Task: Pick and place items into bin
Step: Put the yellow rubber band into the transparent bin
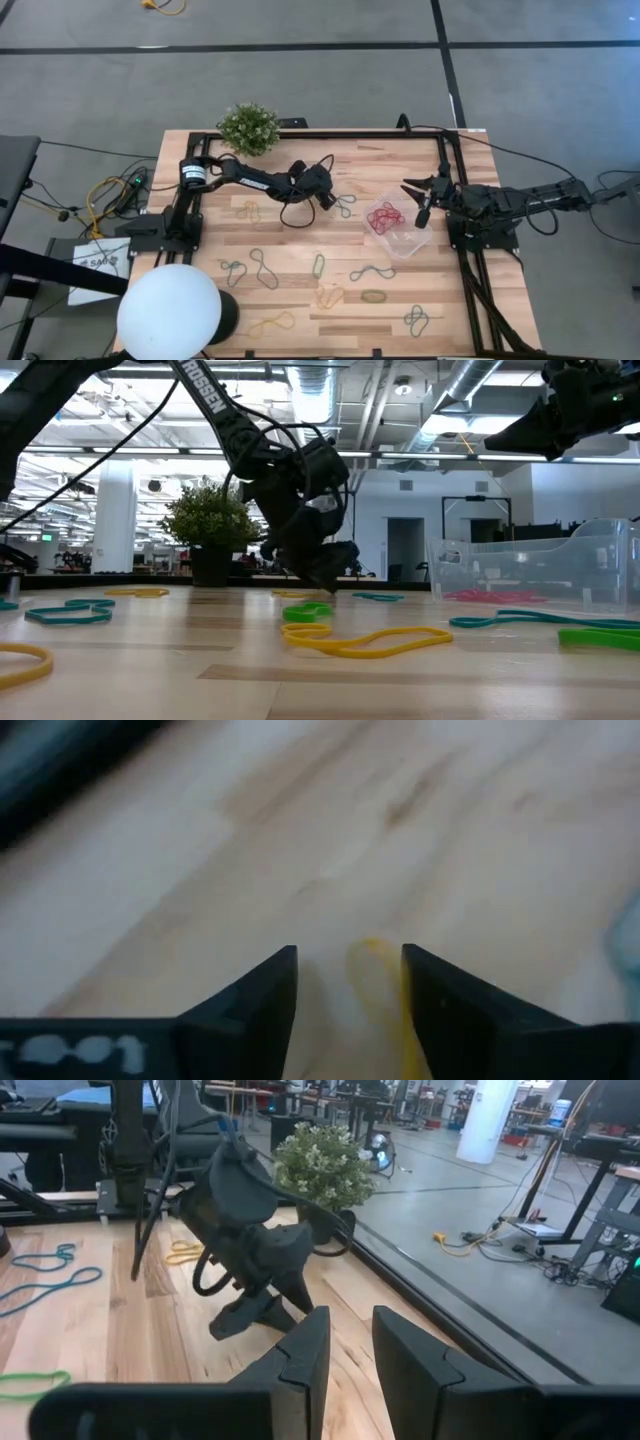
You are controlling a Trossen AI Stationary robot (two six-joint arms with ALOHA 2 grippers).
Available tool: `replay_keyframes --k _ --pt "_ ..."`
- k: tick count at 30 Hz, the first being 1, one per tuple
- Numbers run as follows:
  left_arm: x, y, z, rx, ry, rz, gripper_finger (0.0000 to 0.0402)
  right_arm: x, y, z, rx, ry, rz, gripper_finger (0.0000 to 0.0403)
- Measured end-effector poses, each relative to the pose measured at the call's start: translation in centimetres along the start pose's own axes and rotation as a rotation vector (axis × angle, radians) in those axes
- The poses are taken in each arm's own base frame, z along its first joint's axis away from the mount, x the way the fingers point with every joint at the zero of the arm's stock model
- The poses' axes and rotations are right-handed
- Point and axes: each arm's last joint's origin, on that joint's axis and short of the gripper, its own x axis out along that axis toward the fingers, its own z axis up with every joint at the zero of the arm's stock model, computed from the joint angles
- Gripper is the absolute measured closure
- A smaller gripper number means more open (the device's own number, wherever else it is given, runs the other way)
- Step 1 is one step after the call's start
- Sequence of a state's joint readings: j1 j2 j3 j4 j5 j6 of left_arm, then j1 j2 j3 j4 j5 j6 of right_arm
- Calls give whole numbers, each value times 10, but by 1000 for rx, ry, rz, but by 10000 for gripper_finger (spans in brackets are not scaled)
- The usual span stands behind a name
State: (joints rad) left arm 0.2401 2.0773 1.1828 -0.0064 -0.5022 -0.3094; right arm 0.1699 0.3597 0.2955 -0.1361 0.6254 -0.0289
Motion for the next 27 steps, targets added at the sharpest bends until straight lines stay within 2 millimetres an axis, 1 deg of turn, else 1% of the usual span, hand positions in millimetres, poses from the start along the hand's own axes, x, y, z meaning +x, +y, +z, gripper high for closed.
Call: replay_keyframes --k 2,4,6,7,8,10,12,15,17,19,20,22,24,27 --pt "-2 4 0 -4 12 37 263 0 0 0 -1 1 0 329" --pt "-3 5 1 -2 13 42 308 0 0 0 -2 4 0 329" --pt "-5 5 2 5 25 2 365 0 0 -1 -7 10 0 329" --pt "-7 4 4 -4 23 -40 382 0 0 -1 -6 10 0 329" --pt "-9 1 8 -15 15 -92 389 0 0 -1 -7 11 0 329" --pt "-15 -6 19 -30 -10 -203 391 0 0 -1 -7 11 -1 329" --pt "-24 -19 37 -34 -89 -326 398 0 0 -1 -7 11 -2 329" --pt "-47 -38 67 18 -226 -481 400 0 0 -1 -4 8 -4 329" --pt "-63 -50 84 74 -295 -539 401 0 0 -1 -3 7 -4 329" --pt "-77 -60 96 142 -323 -560 401 0 0 0 -2 5 -4 329" --pt "-83 -64 99 174 -320 -554 401 0 0 -1 -3 7 -4 329" --pt "-90 -68 100 243 -283 -491 401 0 0 -1 -6 11 -4 329" --pt "-91 -67 94 286 -234 -394 401 0 0 -1 -8 14 -4 329" --pt "-86 -60 83 341 -126 -267 400 0 0 -2 -10 17 -4 329"
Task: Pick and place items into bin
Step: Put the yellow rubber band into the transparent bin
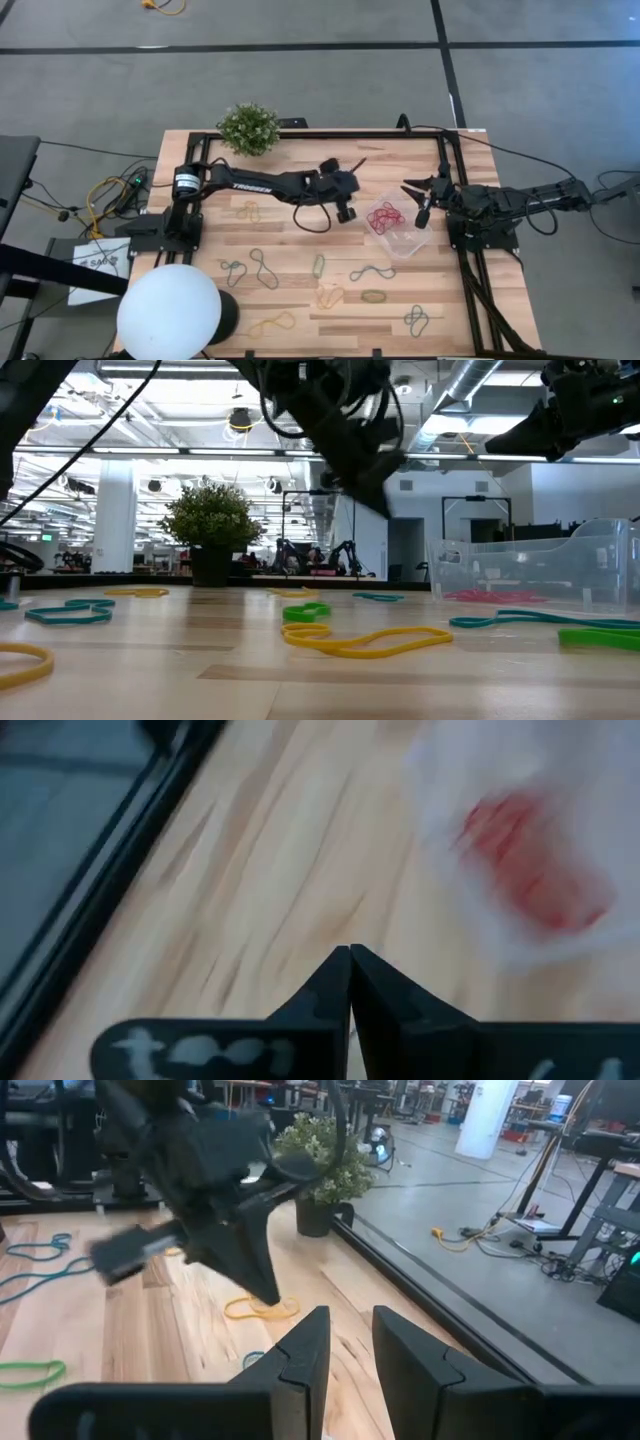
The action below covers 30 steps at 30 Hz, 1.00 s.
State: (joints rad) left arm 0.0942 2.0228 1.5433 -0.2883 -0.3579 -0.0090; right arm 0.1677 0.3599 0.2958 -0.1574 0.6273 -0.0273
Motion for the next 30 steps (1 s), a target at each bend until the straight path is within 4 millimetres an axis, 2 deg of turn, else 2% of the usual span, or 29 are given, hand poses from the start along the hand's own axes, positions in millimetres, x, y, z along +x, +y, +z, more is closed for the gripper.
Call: replay_keyframes --k 5,9,12,15,20,24,30 --pt "8 17 -33 -66 262 55 367 0 0 0 1 -1 0 329" --pt "20 31 -57 -184 325 84 322 0 0 0 2 -1 1 329" --pt "29 38 -70 -290 332 18 291 0 0 0 2 -1 1 329" --pt "34 41 -79 -346 331 -31 266 0 0 0 1 -1 1 329" --pt "36 48 -90 -338 344 88 240 0 0 0 2 -1 1 329" --pt "39 54 -97 -378 357 107 232 0 0 0 1 -1 2 329" --pt "42 53 -107 -432 307 74 230 0 0 0 1 -1 2 329"
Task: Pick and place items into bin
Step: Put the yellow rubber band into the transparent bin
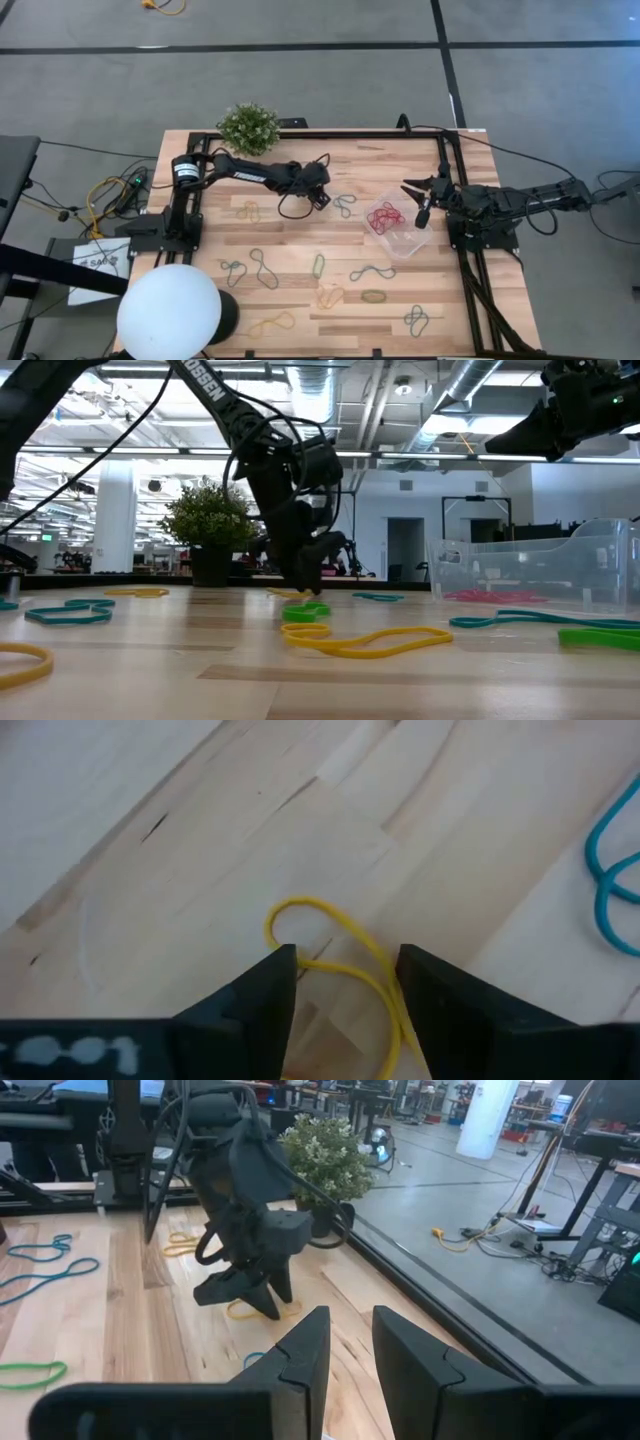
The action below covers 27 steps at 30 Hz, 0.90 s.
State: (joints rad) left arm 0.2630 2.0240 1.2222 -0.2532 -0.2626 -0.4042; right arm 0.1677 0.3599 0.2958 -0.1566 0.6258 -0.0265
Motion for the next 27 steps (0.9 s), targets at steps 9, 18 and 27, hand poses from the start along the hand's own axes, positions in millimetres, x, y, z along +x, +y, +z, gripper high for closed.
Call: replay_keyframes --k 9,18,27 --pt "2 -6 -5 14 -46 -29 291 0 0 0 0 0 0 329" --pt "3 -7 -3 81 -71 -29 396 0 0 0 0 0 0 329" --pt "-29 -31 35 149 -249 -226 401 0 0 0 0 -1 -1 329"
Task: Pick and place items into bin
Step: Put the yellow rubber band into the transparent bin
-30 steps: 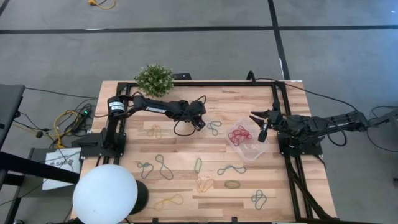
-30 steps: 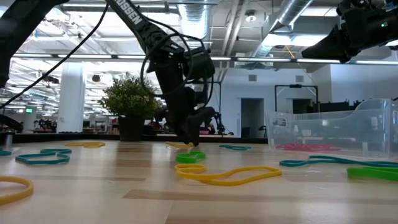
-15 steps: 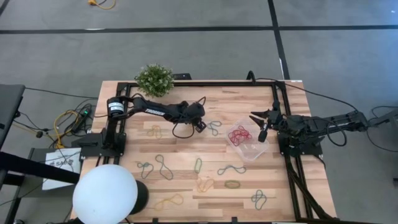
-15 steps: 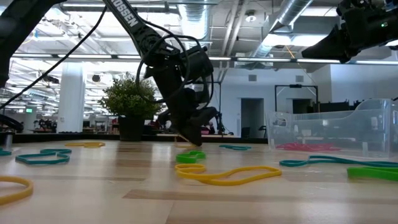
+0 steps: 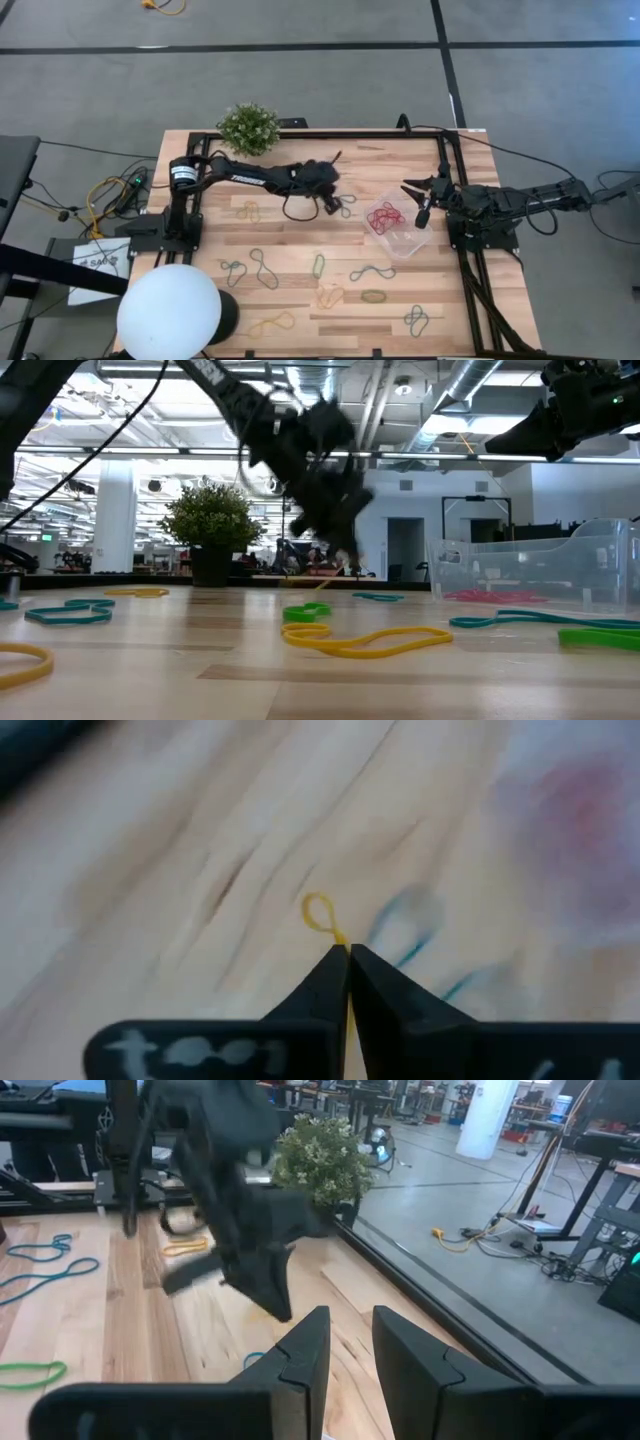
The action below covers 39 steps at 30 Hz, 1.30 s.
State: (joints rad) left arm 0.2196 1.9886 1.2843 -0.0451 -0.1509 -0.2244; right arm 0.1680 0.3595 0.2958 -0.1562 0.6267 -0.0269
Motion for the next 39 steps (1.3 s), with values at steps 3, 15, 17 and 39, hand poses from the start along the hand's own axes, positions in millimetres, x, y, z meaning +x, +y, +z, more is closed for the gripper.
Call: replay_keyframes --k 3,15,17,39 --pt "-10 -16 25 58 -98 -122 401 0 0 0 -1 0 -1 329" --pt "-49 -75 83 211 -368 -362 401 0 0 0 -2 0 -3 329" --pt "-44 -86 80 209 -396 -394 401 0 0 0 -3 0 -3 329" --pt "46 -122 26 109 -618 -538 401 0 0 3 13 -30 -4 329"
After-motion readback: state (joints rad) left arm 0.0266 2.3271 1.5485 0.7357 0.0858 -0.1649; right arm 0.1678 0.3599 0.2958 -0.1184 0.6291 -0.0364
